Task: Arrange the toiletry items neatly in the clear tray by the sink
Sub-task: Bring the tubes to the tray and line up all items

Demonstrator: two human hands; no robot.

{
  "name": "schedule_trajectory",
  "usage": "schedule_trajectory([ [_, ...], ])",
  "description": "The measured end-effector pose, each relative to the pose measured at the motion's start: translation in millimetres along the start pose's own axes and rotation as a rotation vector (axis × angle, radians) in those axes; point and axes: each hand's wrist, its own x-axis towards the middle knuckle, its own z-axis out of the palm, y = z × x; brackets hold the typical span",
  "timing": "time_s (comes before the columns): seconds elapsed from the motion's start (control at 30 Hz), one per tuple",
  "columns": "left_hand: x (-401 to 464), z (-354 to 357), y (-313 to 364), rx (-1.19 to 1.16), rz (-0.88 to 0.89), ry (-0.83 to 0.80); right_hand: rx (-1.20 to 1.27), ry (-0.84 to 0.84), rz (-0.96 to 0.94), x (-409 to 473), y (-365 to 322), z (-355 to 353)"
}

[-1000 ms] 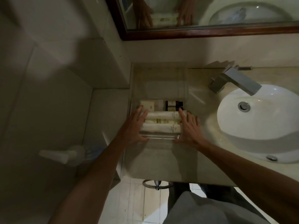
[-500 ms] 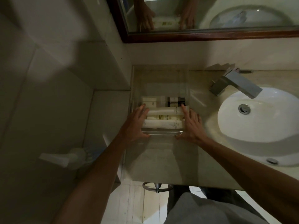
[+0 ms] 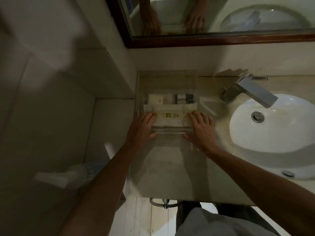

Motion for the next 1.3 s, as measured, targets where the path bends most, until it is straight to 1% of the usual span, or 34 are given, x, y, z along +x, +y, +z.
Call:
schedule_trajectory([
  [0.1,3.5,3.5,-0.2,0.019,0.035,0.106,-0.016,0.057,-0.089,2.1,0.1,0.1],
  [0.2,7.4,8.6,-2.0,0.056,0.08,0.191,-0.091,0.058,-0.153,5.5,1.3,2.0],
  [0.3,10.8,8.8,-2.7,0.057,0.074,0.194,-0.118,0.056,-0.153,12.6,1.8,2.0],
  [0.57,23.5,9.2,-8.4,0.026,0.065,0.129,-0.129,0.118,-0.184,23.1,11.5,5.0],
  [0.83,25.0,13.9,-5.5,-0.006,0.024,0.227,-0.132,0.121,-0.152,24.0,10.1,8.5],
  [0.97,23.6,16.2,0.0,-0.061,0.004,0.279,-0.124,0.118,-0.14,22.5,9.6,9.7],
  [1.03,22.8,16.4,1.2,-0.079,-0.003,0.278,-0.131,0.107,-0.135,23.1,9.2,9.9],
  [1.2,22.1,19.2,0.0,-0.033,-0.026,0.237,-0.108,0.126,-0.146,21.3,8.0,12.7],
  [1.3,21.6,22.5,-3.7,-0.001,-0.015,0.259,-0.09,0.157,-0.126,20.6,8.6,12.5],
])
